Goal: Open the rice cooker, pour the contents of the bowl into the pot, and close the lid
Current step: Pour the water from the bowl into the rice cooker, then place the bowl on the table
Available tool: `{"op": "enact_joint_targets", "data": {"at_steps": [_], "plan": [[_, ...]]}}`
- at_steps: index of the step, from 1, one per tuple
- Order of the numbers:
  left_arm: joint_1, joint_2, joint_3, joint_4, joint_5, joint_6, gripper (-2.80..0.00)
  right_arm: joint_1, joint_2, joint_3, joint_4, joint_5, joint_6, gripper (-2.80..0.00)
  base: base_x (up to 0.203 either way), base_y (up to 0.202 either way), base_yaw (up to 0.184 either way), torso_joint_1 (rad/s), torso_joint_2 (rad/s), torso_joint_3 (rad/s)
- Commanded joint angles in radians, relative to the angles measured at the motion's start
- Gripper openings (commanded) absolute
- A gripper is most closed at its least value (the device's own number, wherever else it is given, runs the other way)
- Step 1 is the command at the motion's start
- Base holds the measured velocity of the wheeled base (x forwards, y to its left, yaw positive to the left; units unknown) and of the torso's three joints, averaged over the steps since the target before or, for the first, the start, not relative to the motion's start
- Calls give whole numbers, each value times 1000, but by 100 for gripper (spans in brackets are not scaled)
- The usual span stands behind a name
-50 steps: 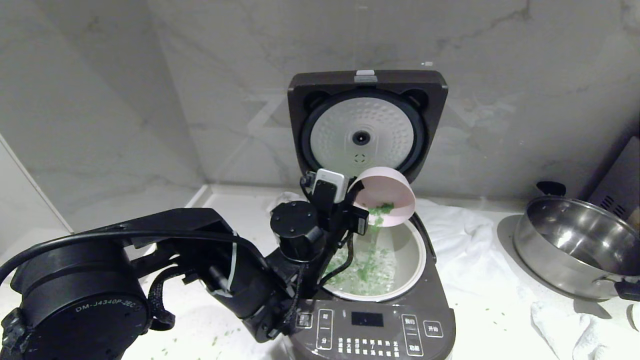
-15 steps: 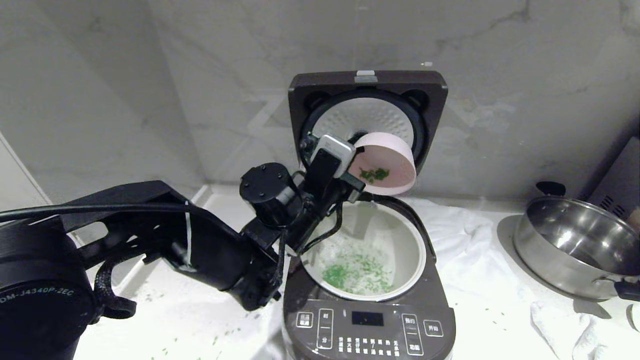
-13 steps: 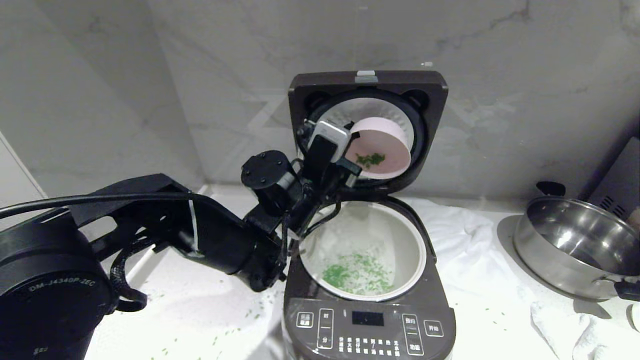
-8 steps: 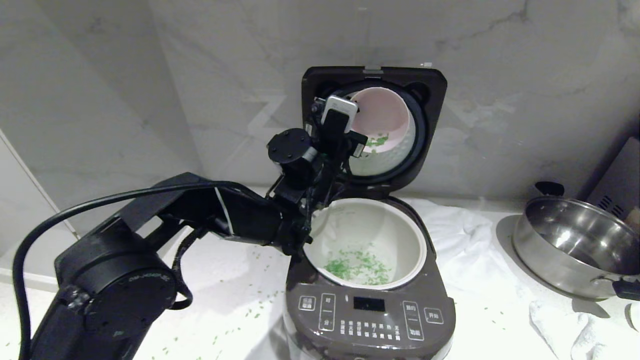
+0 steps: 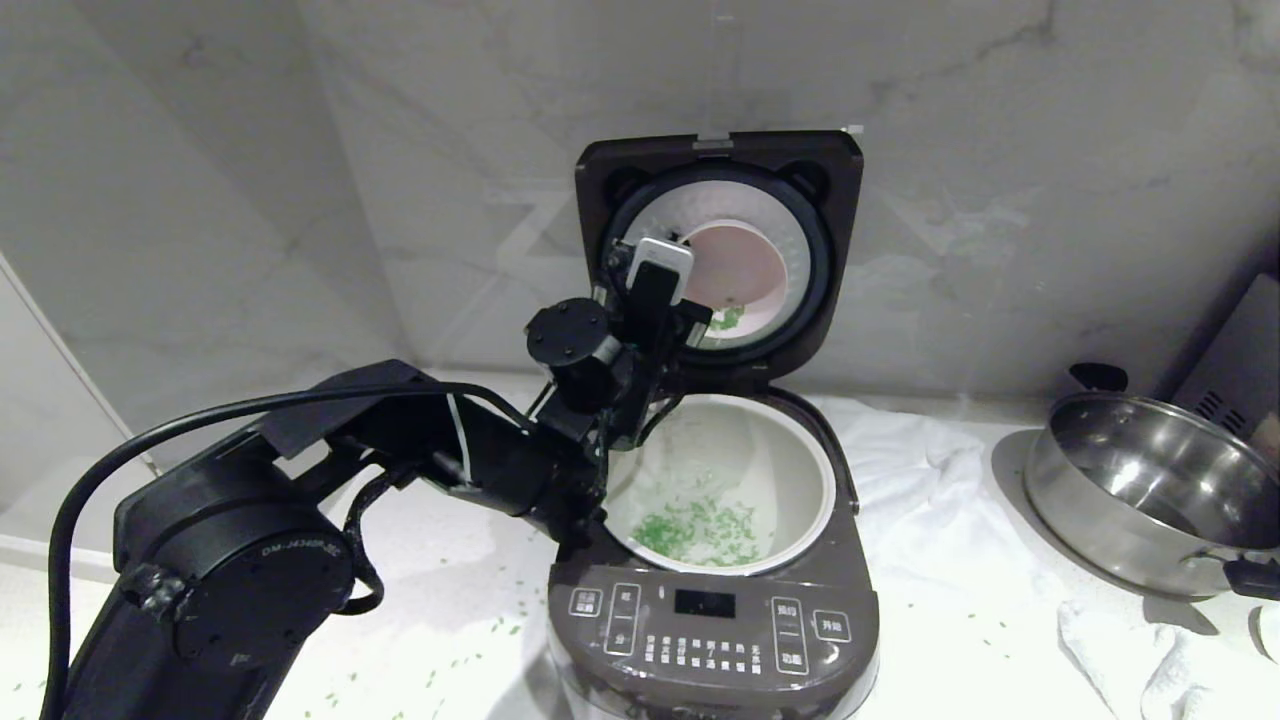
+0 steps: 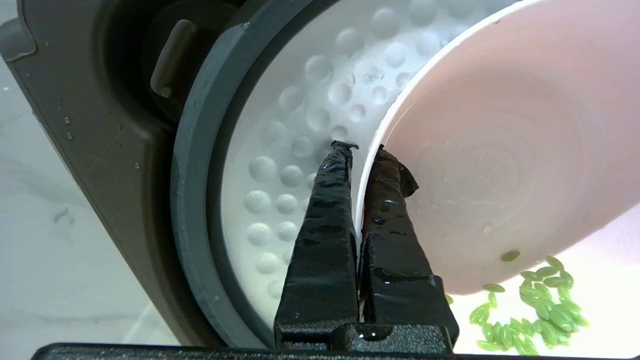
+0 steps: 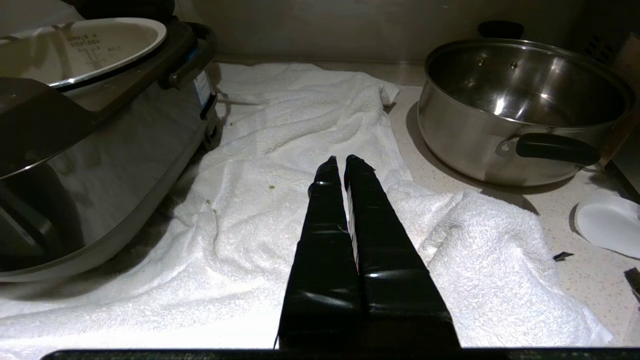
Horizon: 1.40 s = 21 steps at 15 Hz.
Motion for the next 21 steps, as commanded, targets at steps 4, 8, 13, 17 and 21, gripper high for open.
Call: {"op": "enact_joint_targets", "data": {"at_steps": [4,8,13,17,21], "plan": [[-1,-105,90,-27,-1,-17,-280,0,-2,3,0,1,0,-280,0,0,0,0,0,0],[-6,-181,310,-90,-47,-50,-280,0,-2,2,0,1,0,-280,0,0,0,0,0,0],[37,-271,618,-97,-345,29,-280,0,-2,2,0,1,0,-280,0,0,0,0,0,0],[16,-256,611,-97,-349,217,-280,0,-1,3,0,1,0,-280,0,0,0,0,0,0],[-27,-186,472,-97,-188,252,-280,0,-2,3,0,1,0,-280,0,0,0,0,0,0]]}}
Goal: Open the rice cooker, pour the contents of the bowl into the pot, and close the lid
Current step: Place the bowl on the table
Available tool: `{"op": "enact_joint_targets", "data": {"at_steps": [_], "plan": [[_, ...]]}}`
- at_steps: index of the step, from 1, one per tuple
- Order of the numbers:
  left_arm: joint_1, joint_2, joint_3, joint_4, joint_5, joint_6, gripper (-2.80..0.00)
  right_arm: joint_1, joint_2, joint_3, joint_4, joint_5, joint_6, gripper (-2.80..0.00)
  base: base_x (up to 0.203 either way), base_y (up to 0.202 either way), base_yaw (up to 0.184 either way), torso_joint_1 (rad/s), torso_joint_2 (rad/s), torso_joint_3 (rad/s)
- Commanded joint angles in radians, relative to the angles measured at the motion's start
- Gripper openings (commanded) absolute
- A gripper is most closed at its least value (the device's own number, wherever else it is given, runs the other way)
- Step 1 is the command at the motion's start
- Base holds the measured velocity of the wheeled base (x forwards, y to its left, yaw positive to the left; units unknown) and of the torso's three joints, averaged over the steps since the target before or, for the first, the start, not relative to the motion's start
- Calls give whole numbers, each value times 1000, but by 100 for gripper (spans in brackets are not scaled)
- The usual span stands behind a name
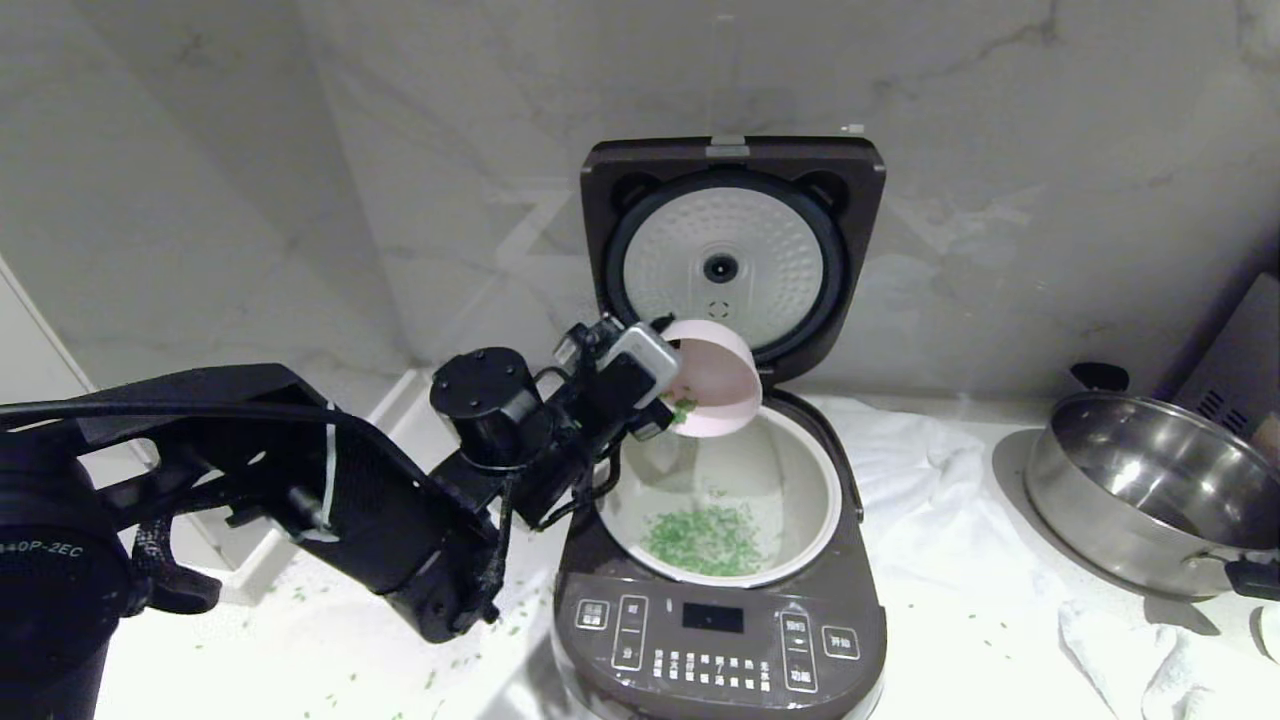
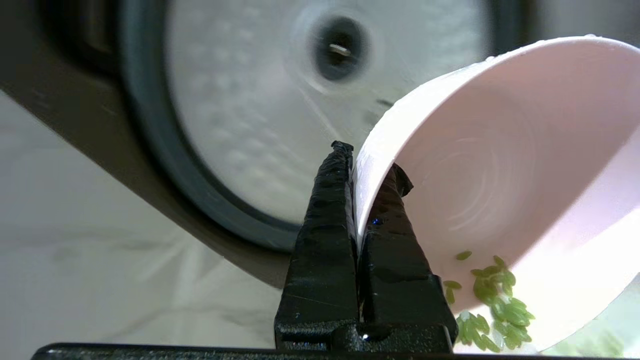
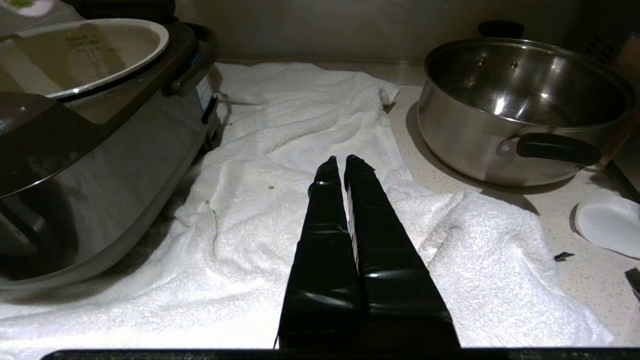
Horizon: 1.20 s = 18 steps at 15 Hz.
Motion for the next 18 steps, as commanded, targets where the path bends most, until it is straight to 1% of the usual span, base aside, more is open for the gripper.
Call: {"op": "enact_joint_targets", "data": {"at_steps": [1,3,4,5,7,11,12,13,14,16,17,18], "plan": [[-25,76,-95,-9,113,51,-280,1,-1,2,0,1,-1,-280,0,0,0,0,0,0],[-31,107,-129,-9,131,136,-280,1,-2,2,0,1,-1,-280,0,0,0,0,0,0],[-31,109,-113,-9,130,170,-280,1,-1,3,0,1,0,-280,0,0,0,0,0,0],[-32,107,-84,-9,128,203,-280,1,-2,2,0,1,-1,-280,0,0,0,0,0,0],[-40,81,8,-9,124,268,-280,1,-2,2,0,1,-1,-280,0,0,0,0,0,0],[-37,31,0,-9,145,302,-280,1,-2,2,0,1,-1,-280,0,0,0,0,0,0],[-37,16,-9,-9,181,318,-280,1,-1,2,0,1,-1,-280,0,0,0,0,0,0],[-41,-3,-16,-9,234,331,-280,1,-2,2,0,1,-1,-280,0,0,0,0,0,0],[-53,-5,2,-9,258,332,-280,1,-2,3,0,1,-1,-280,0,0,0,0,0,0],[-77,-1,83,-9,265,332,-280,1,-1,3,0,1,-1,-280,0,0,0,0,0,0],[-81,0,73,-9,268,329,-280,1,-1,3,0,1,-1,-280,0,0,0,0,0,0],[-75,6,35,-9,271,326,-280,1,-2,2,0,1,-1,-280,0,0,0,0,0,0]]}}
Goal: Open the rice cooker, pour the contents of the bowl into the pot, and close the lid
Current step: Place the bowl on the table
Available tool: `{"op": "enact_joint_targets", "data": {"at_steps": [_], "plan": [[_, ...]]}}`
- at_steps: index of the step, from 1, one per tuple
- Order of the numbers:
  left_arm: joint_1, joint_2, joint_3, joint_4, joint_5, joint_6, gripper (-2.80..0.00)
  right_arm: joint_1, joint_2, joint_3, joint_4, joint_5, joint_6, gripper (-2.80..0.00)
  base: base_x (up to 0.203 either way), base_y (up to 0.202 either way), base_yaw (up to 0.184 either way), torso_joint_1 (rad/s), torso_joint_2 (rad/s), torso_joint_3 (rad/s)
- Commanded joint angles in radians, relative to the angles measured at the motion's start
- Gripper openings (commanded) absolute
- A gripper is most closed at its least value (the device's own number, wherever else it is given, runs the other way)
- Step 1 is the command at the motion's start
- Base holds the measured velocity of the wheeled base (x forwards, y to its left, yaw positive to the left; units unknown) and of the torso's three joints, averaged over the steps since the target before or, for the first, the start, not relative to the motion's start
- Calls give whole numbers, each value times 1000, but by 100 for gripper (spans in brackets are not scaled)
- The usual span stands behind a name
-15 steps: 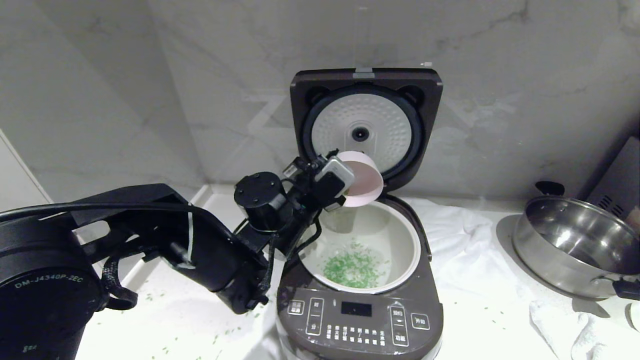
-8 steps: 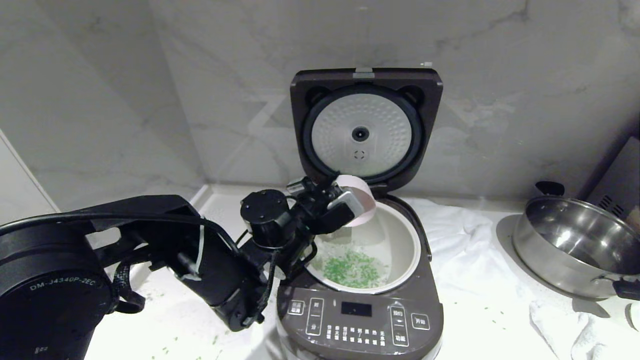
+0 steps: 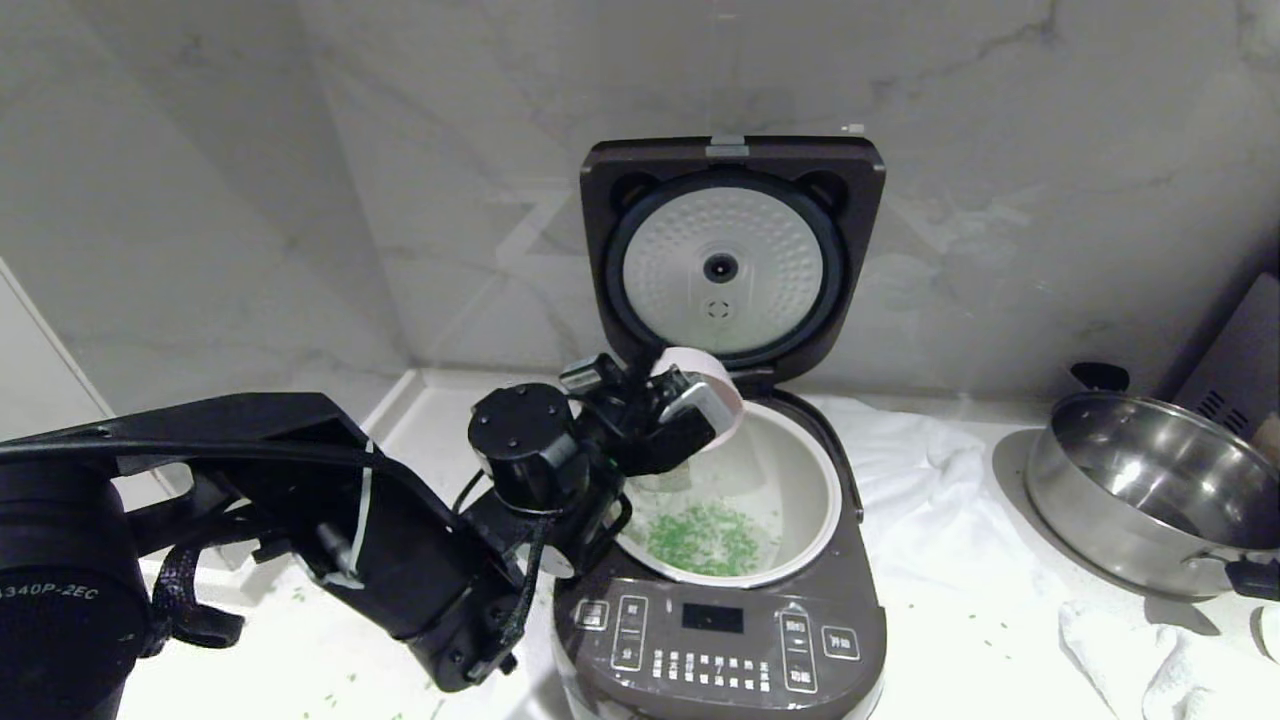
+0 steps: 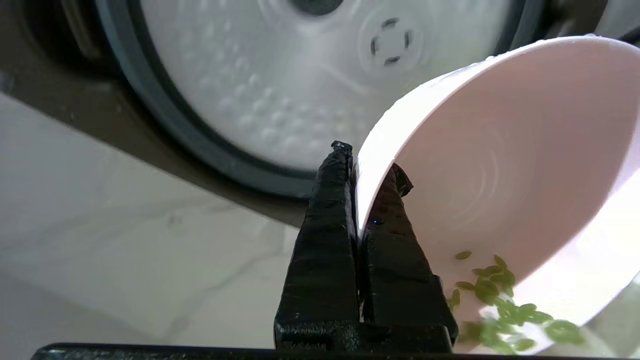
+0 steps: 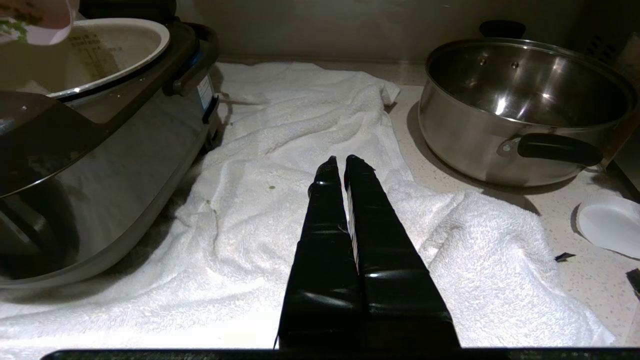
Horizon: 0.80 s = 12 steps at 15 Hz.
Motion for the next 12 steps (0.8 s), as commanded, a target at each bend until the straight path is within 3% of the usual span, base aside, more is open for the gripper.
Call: {"op": "enact_joint_targets", "data": {"at_steps": [1,3,5,9,12], "plan": [[4,0,-39,-9,12,-3,-280,0,-2,2,1,0,0,-280,0,0,0,0,0,0],[-4,-4,-112,-9,80,-74,-280,0,-2,2,1,0,0,-280,0,0,0,0,0,0],[-33,16,-91,-9,135,-119,-280,0,-2,2,1,0,0,-280,0,0,0,0,0,0],[-76,48,-115,-9,181,-146,-280,0,-2,2,1,0,0,-280,0,0,0,0,0,0],[-79,38,-50,-9,186,-145,-280,0,-1,2,1,0,0,-280,0,0,0,0,0,0]]}}
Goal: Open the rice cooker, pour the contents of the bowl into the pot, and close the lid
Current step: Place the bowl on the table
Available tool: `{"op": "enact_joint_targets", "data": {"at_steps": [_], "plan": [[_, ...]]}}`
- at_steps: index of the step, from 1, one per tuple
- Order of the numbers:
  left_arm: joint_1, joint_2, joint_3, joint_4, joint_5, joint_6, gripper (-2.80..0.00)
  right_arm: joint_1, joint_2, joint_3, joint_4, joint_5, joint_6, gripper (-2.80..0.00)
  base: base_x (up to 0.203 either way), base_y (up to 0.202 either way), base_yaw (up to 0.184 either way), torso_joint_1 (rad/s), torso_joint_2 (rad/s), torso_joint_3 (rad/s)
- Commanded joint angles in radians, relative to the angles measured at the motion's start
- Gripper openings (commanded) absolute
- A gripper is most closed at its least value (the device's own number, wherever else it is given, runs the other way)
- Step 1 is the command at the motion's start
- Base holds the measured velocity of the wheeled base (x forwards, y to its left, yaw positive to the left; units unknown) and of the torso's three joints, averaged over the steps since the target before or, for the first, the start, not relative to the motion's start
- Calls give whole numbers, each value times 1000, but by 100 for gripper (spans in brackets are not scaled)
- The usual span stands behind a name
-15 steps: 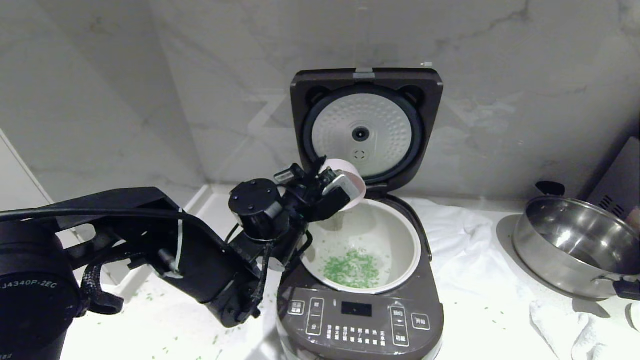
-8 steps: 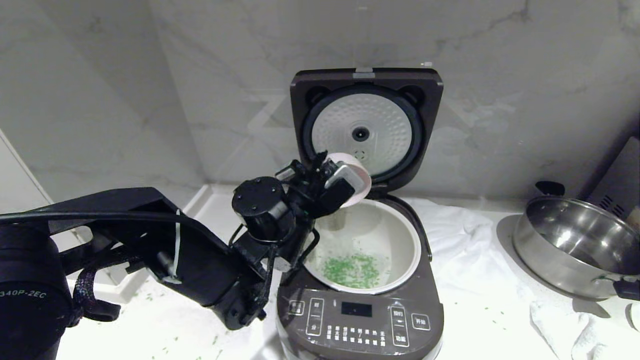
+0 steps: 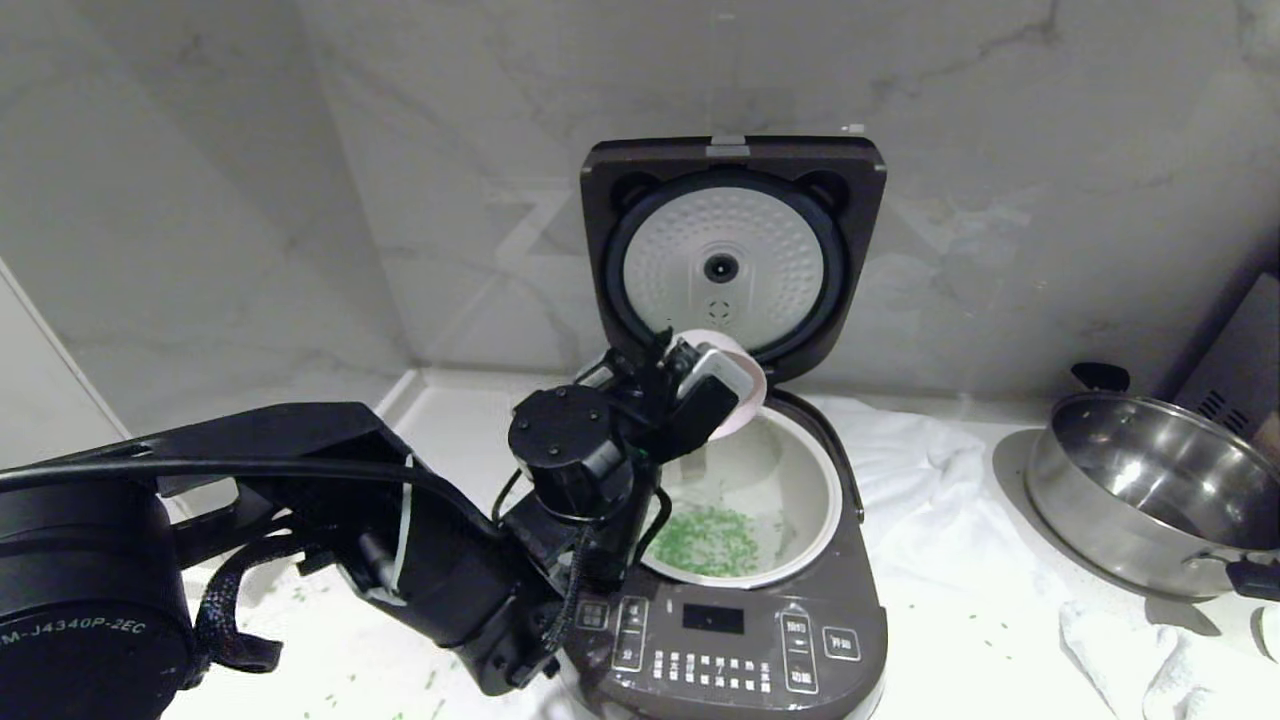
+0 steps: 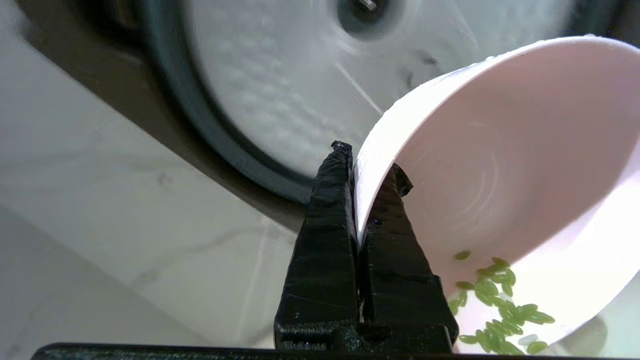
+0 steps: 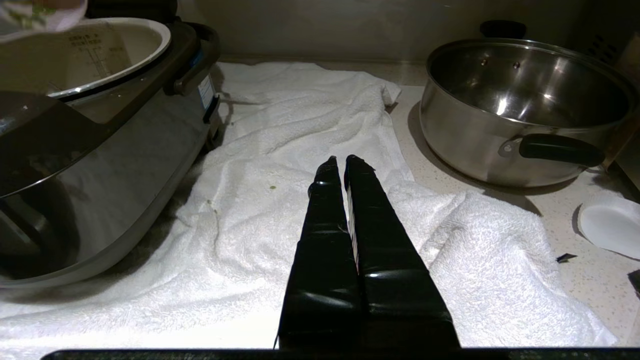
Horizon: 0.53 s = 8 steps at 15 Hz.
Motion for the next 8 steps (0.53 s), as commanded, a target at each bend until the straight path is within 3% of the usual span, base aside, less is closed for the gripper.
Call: {"op": "enact_joint_targets", "data": {"at_steps": [1,6,8], "plan": [[6,9,10,-10,-2,17,-280,0,-2,3,0,0,-1,-280,0,0,0,0,0,0],[12,42,62,-10,-11,49,-280,0,-1,2,0,0,-1,-280,0,0,0,0,0,0],[-13,38,145,-10,-19,51,-280,0,-1,3,0,0,-1,-280,0,0,0,0,0,0]]}}
